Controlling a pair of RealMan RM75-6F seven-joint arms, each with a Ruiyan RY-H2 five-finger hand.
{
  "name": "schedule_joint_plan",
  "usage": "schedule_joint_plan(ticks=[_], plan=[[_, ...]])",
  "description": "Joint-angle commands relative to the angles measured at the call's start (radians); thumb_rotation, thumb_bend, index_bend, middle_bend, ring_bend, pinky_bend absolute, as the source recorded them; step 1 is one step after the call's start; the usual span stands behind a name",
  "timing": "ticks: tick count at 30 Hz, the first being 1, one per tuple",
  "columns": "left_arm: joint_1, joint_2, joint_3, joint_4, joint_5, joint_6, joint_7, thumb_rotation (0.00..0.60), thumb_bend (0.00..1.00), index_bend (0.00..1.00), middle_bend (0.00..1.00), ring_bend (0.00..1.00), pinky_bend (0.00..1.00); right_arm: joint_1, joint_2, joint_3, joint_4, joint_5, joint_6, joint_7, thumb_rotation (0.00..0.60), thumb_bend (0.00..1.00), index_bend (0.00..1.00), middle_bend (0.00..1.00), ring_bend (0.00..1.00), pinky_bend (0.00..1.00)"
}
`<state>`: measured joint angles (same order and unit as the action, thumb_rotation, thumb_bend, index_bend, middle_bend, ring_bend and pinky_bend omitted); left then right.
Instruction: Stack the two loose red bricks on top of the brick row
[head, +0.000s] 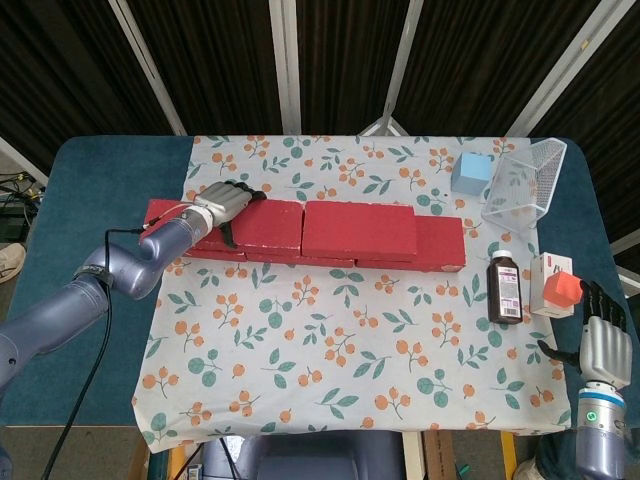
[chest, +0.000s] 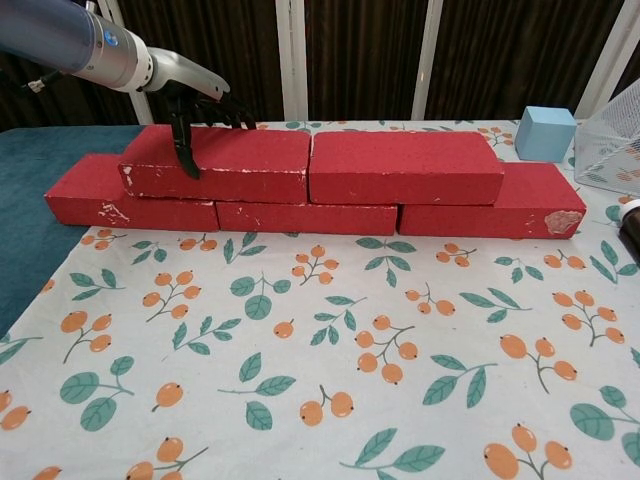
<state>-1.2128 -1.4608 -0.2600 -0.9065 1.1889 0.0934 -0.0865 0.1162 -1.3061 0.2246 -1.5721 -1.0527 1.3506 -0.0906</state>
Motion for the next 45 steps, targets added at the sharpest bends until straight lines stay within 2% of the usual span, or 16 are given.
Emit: schedule_joint_plan(ticks=[1,13,45], plan=[[0.0,-0.003,0.002,0.004,0.002,0.001,-0.006,0.6,0.15,0.47,0.37,0.07,0.12,0.001,-0.001,0.0,0.0,0.001,-0.002,0.0,0.6,0.05,0.0,0.0,0.0,0.0],[-0.004,-0.017,0.008,0.022,0.009,0.002,-0.036,0.6,0.15,0.44,0.32,0.06,0.12,0.001,-0.005,0.002,0.003,0.004,-0.001,-0.005,0.6,0.06,0.0,0.0,0.0,0.0],[-0.018,-0.037,0.015,0.033,0.053,0.011,-0.1,0.6,0.14,0.42,0.31,0.06,0.12,0.003,-0.011,0.01,0.004,0.022,-0.001,-0.022,0.6,0.06,0.0,0.0,0.0,0.0]])
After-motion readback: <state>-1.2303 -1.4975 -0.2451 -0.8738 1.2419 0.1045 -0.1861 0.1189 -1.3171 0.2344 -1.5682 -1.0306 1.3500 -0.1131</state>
